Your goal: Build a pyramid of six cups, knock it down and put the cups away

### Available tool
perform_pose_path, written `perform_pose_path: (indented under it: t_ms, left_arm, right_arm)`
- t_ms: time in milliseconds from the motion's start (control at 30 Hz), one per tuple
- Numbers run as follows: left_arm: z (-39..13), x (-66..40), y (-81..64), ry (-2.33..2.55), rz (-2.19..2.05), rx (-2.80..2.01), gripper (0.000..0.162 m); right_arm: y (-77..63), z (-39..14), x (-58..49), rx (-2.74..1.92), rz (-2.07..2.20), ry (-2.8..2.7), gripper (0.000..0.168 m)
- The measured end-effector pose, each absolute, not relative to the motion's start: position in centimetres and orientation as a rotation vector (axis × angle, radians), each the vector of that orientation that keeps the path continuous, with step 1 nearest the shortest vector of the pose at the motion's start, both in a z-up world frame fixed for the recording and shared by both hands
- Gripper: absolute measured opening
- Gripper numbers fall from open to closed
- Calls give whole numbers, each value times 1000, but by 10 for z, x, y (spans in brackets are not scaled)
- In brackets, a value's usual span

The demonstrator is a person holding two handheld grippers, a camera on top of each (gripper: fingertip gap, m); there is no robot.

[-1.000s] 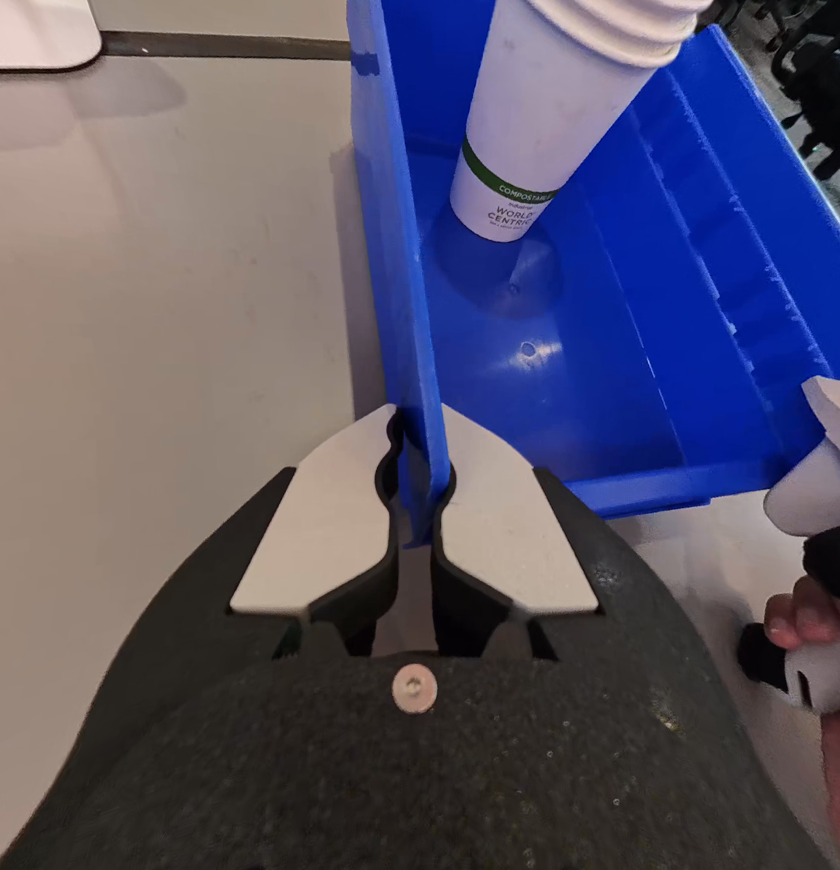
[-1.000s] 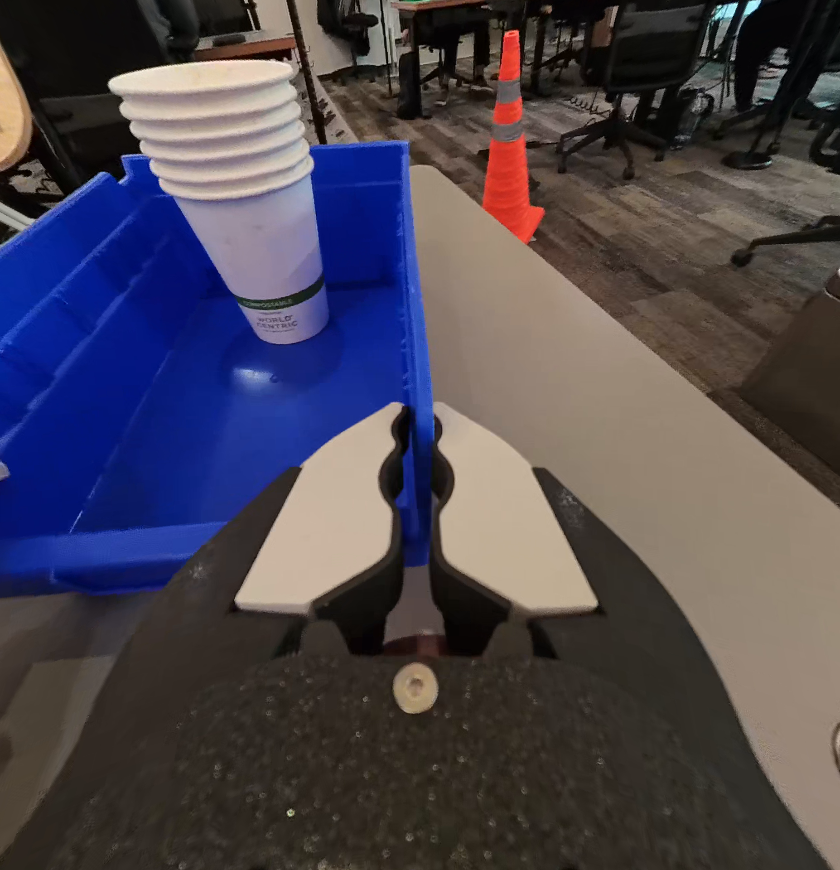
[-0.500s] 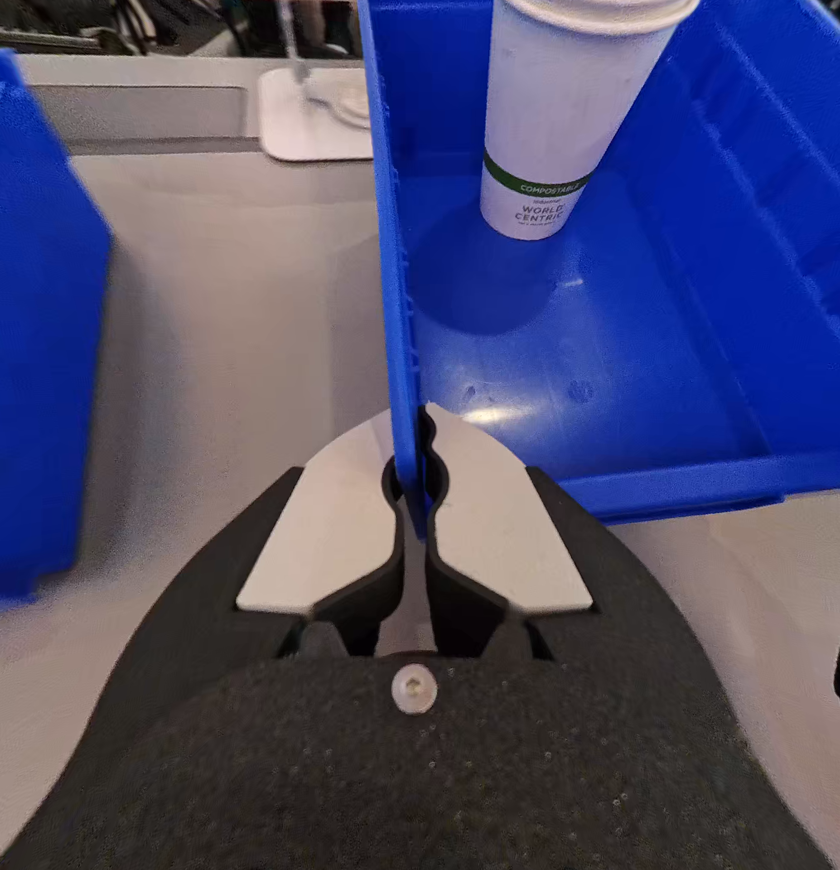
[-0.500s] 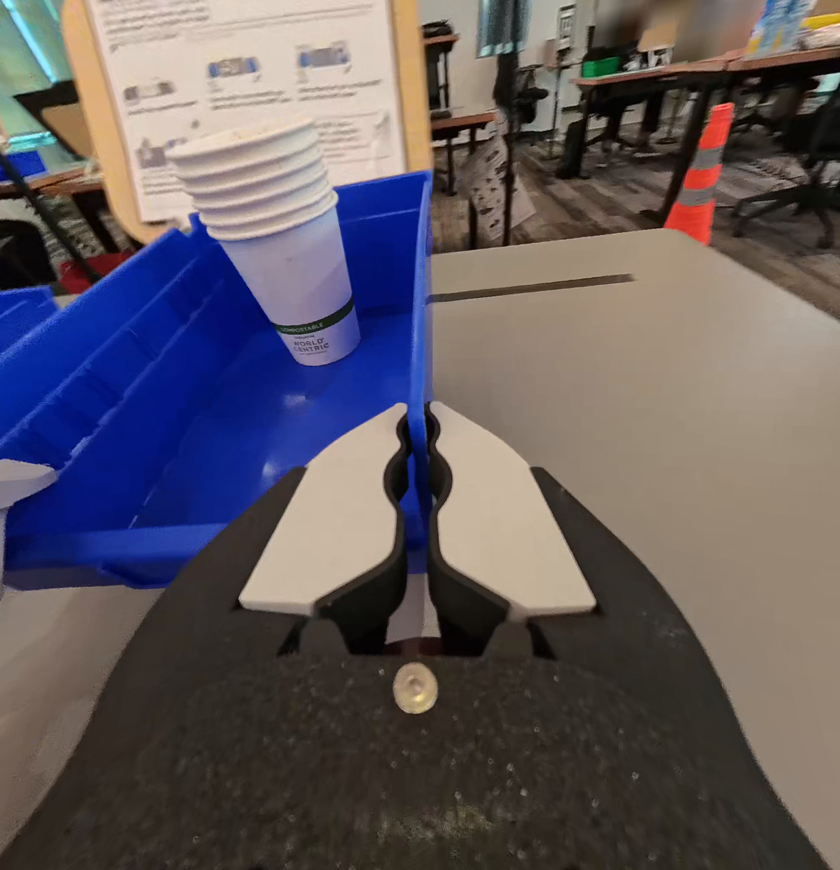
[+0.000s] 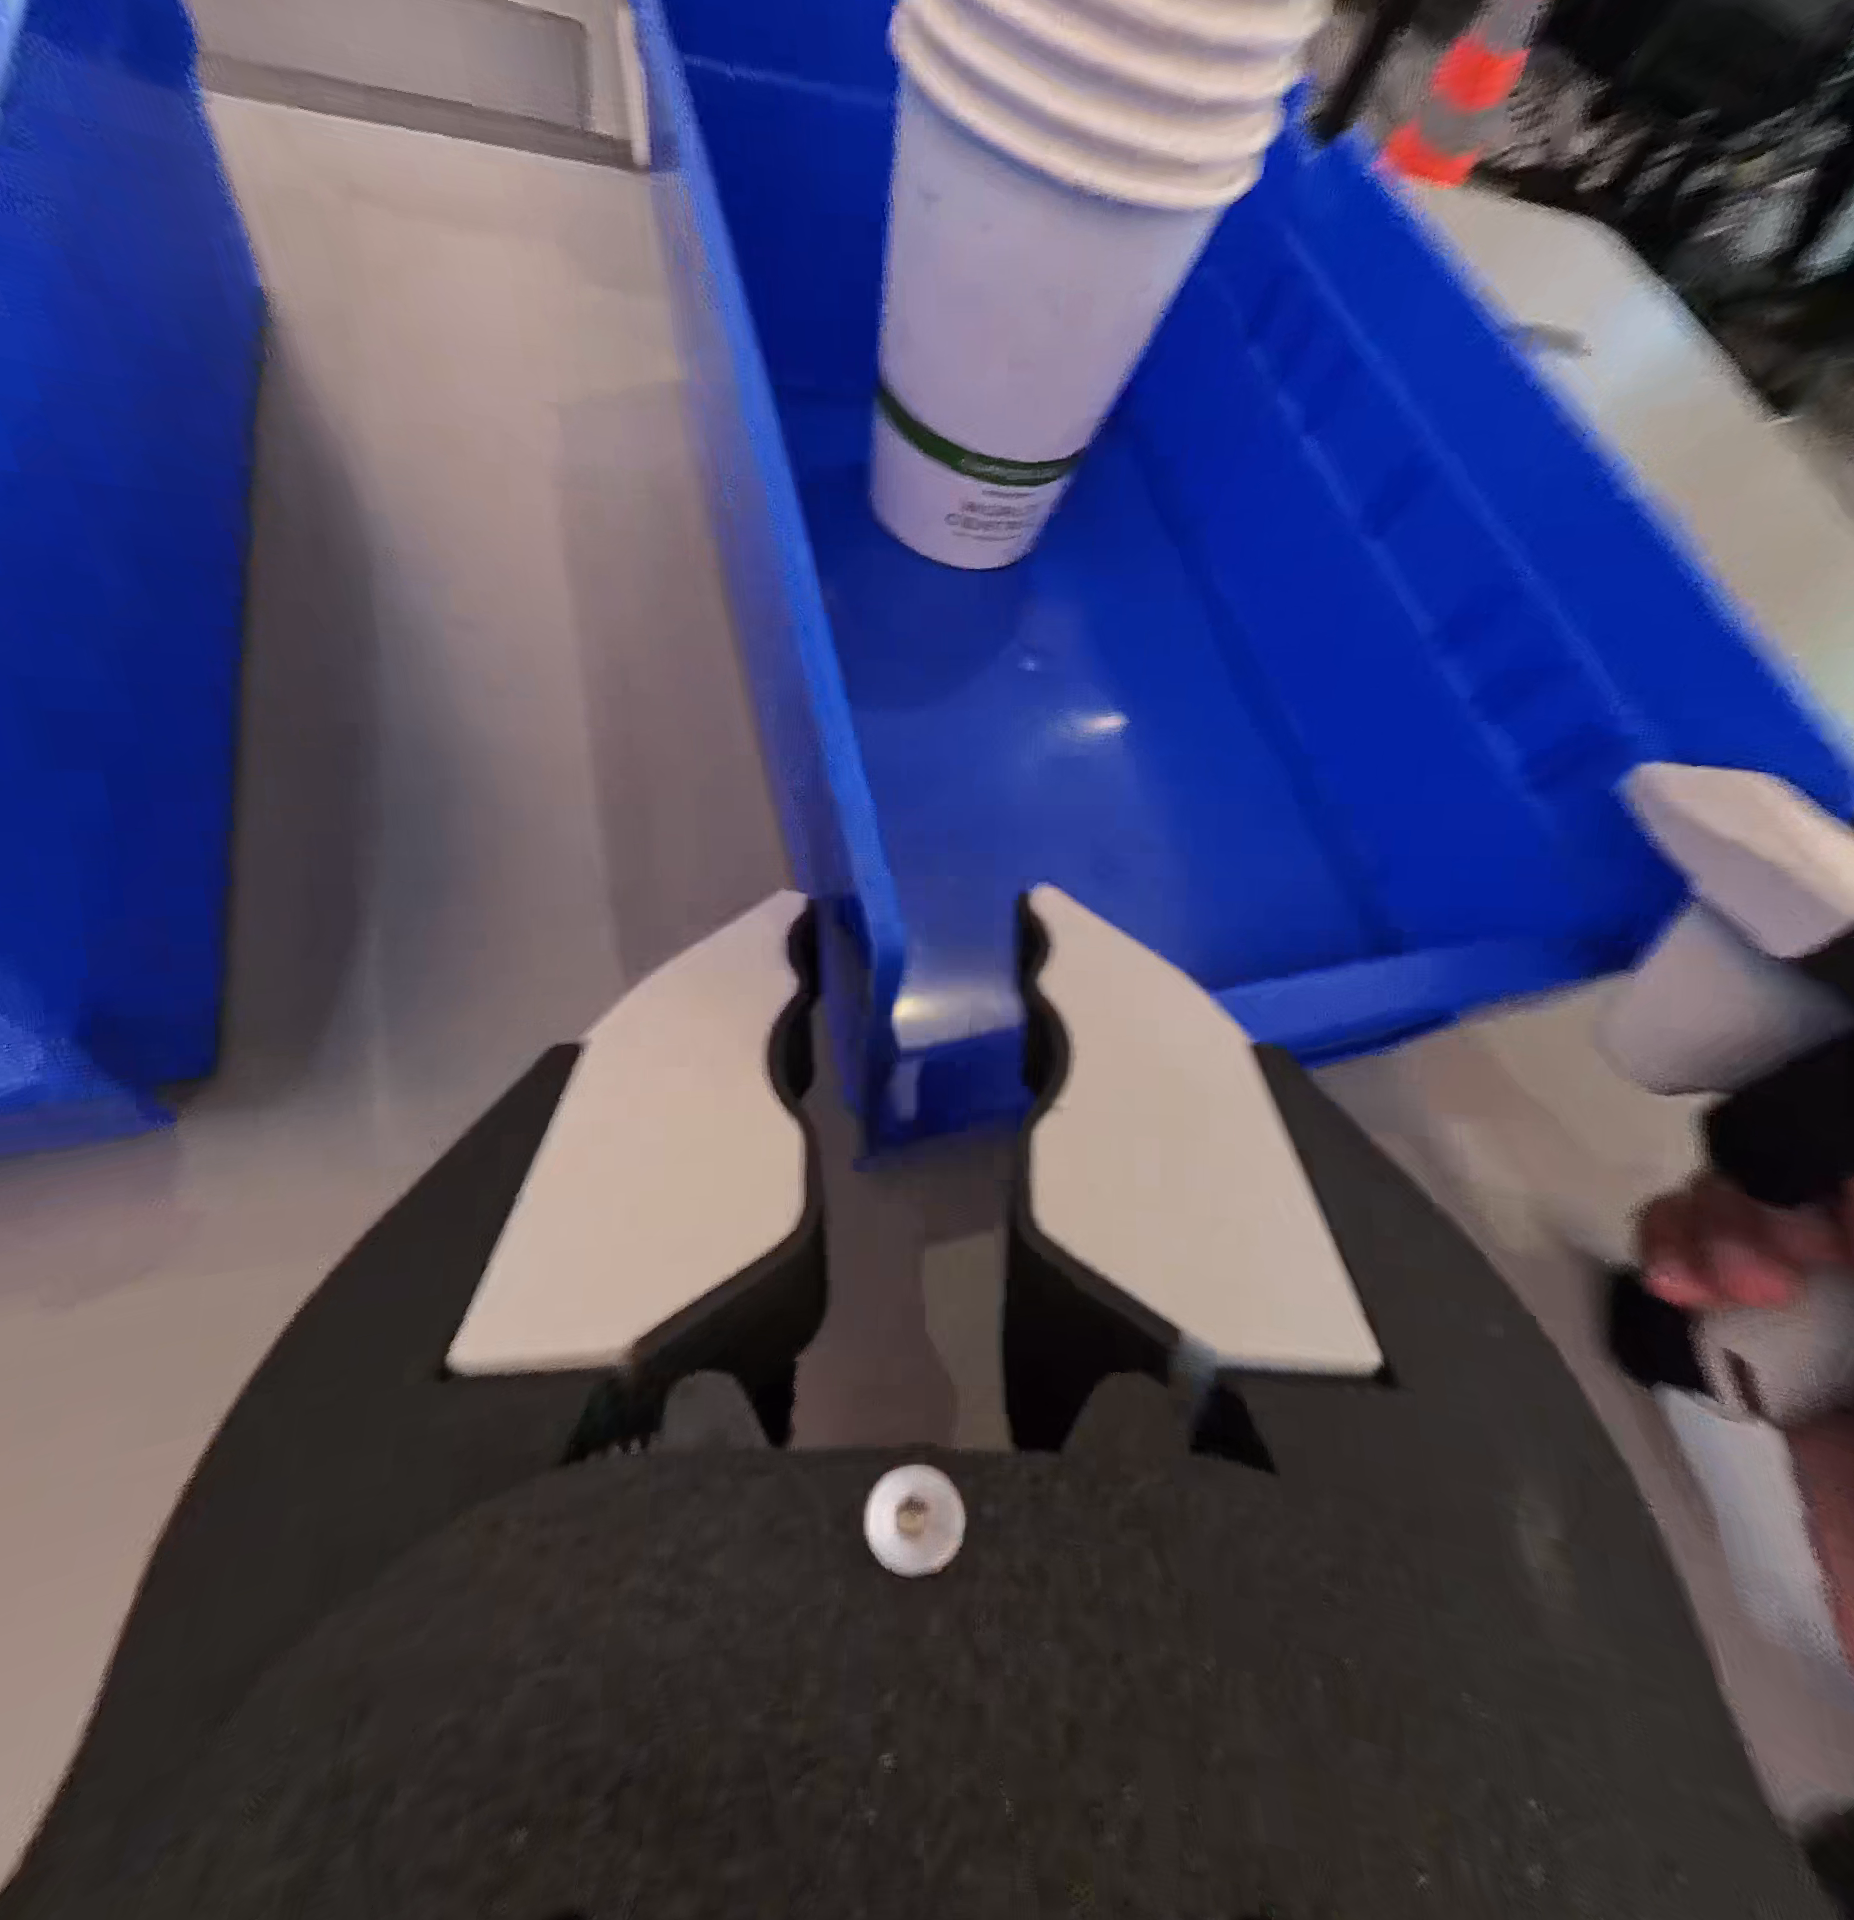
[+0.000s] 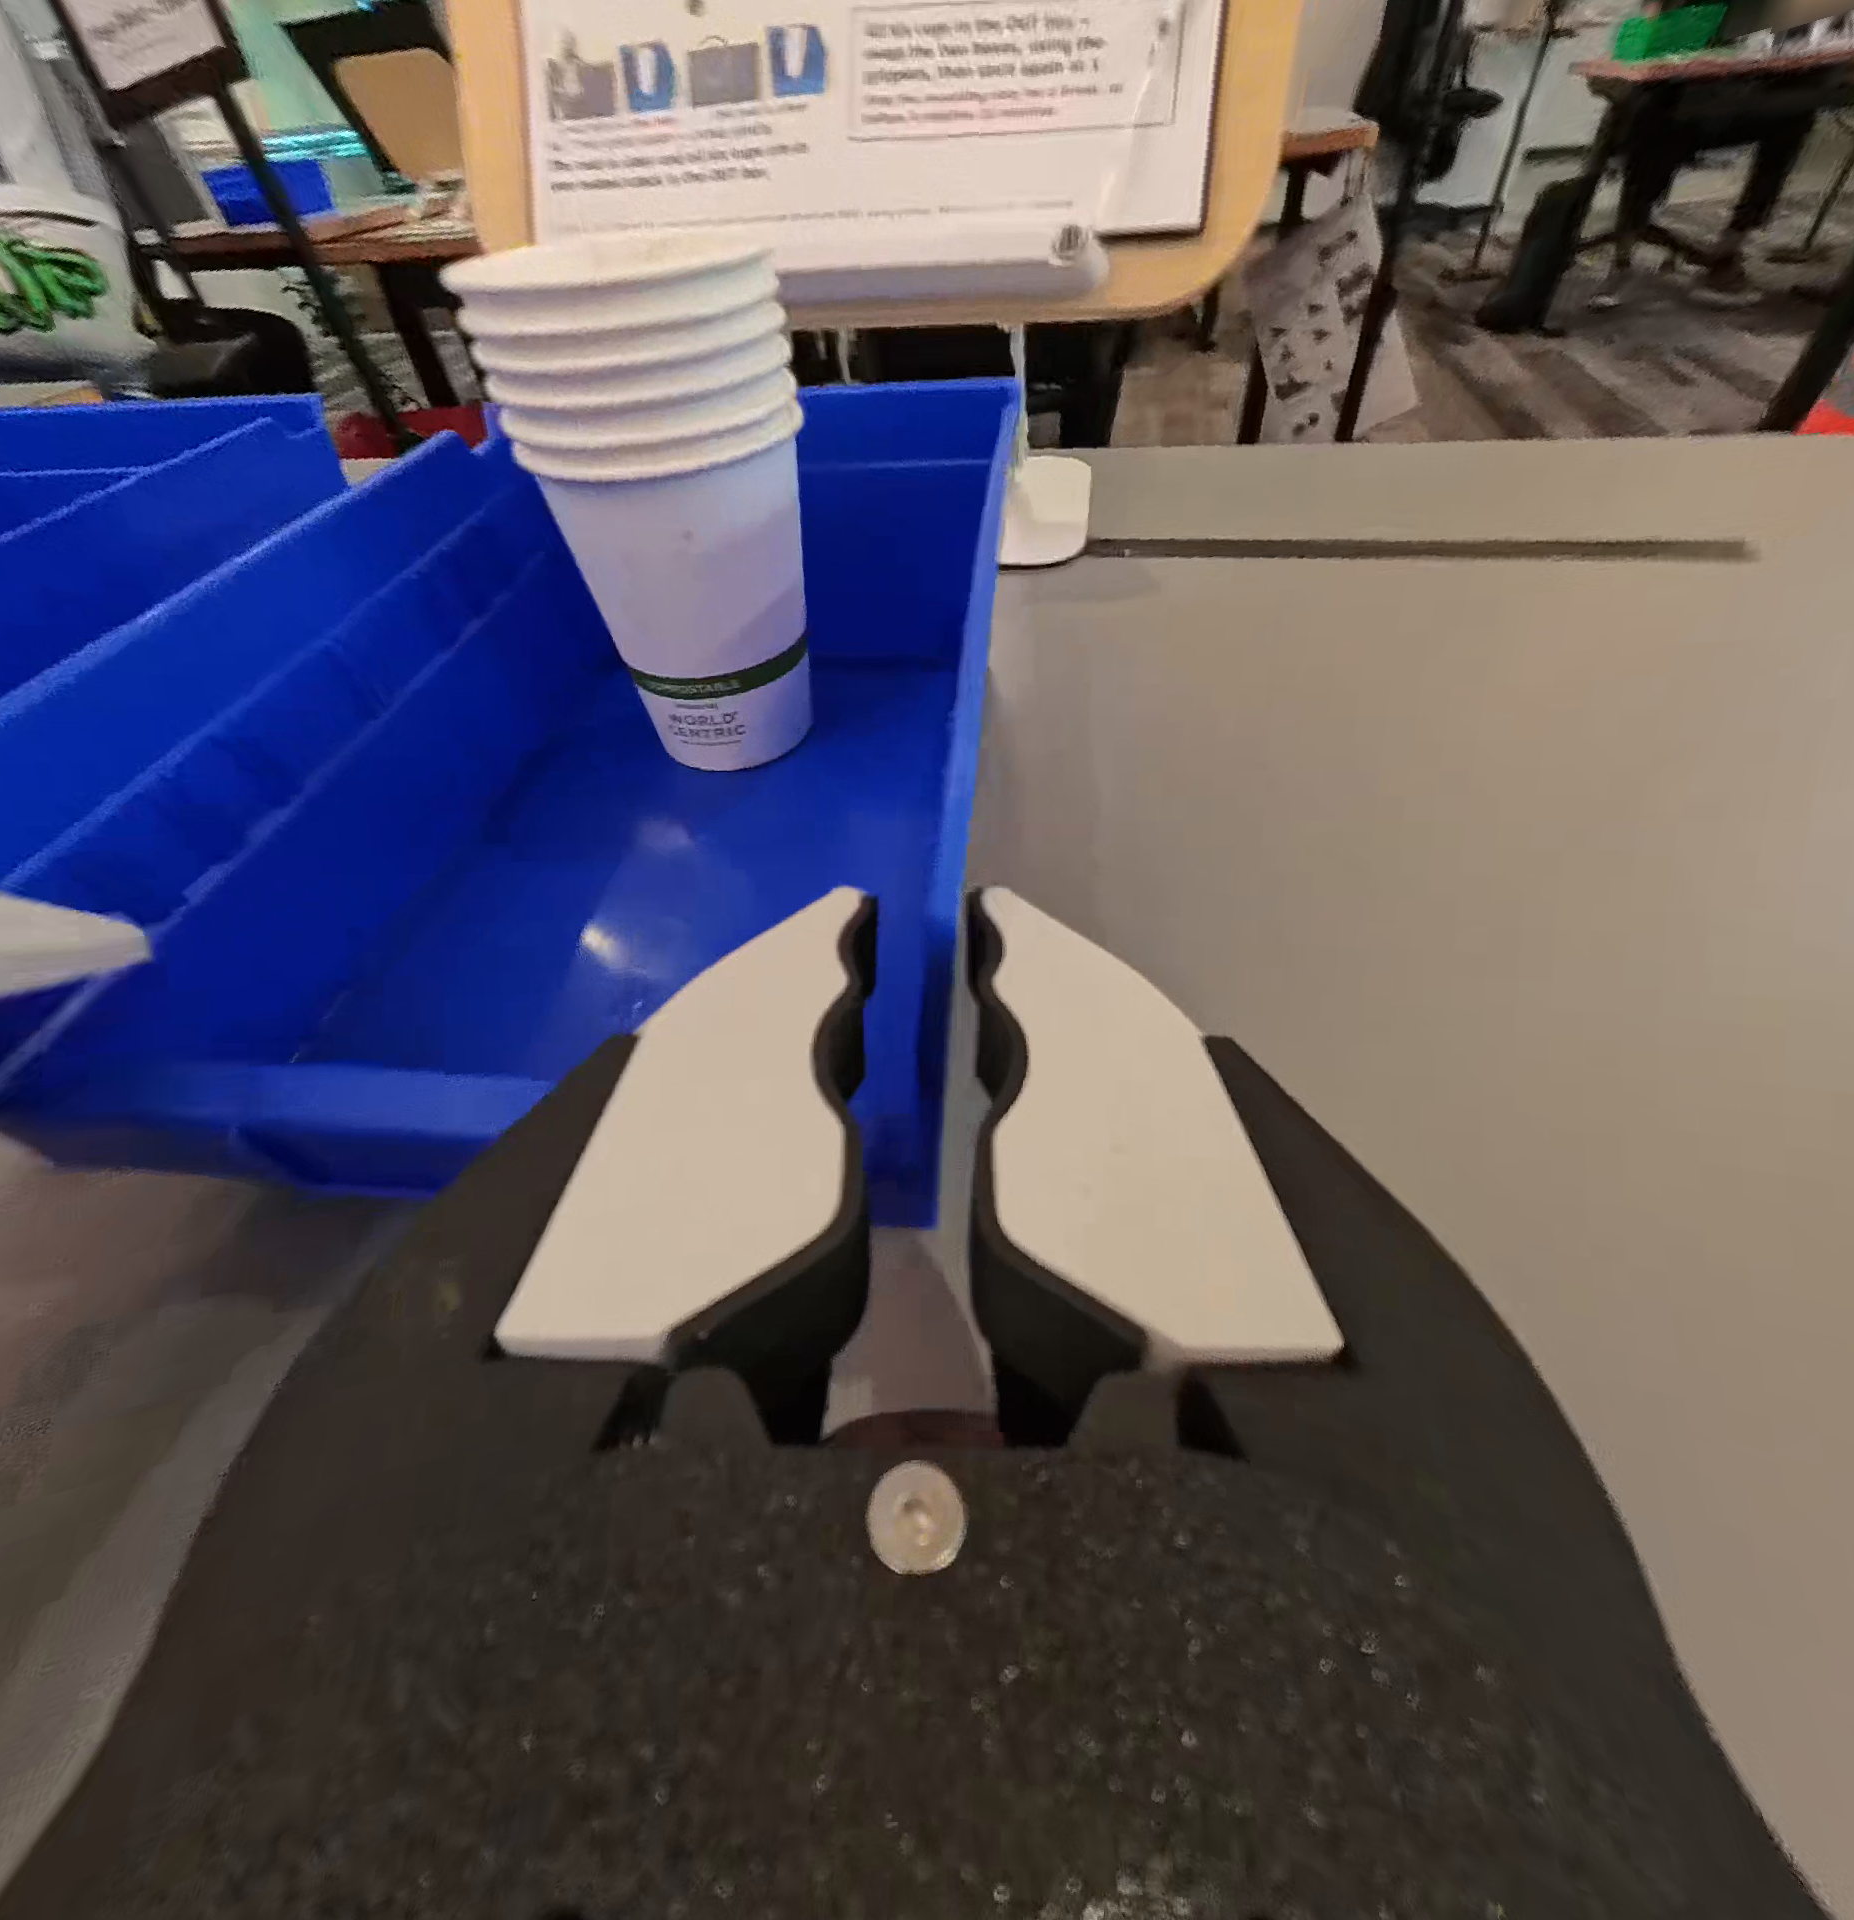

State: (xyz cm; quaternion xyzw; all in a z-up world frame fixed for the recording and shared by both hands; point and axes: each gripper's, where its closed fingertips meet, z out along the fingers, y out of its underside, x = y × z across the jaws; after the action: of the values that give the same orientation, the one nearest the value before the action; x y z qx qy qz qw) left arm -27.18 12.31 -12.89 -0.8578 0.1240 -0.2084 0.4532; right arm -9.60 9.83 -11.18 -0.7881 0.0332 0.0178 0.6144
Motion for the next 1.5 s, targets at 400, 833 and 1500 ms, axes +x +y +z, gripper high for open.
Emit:
perform_pose_path:
  t_ms: [400, 833, 1500]
  left_arm:
    - [-82, -544, 143, 146, -248, -2050, 70]
    - [-144, -584, 191, -48, -286, -2252, 4]
    - [-37, -569, 49, -44, 41, -1810, 4]
  right_arm:
    - [26, -50, -215, -1512, 427, -372, 46]
    - [85, -110, -367, -1883, 314, -395, 45]
    - [87, -46, -377, -1751, 255, -261, 5]
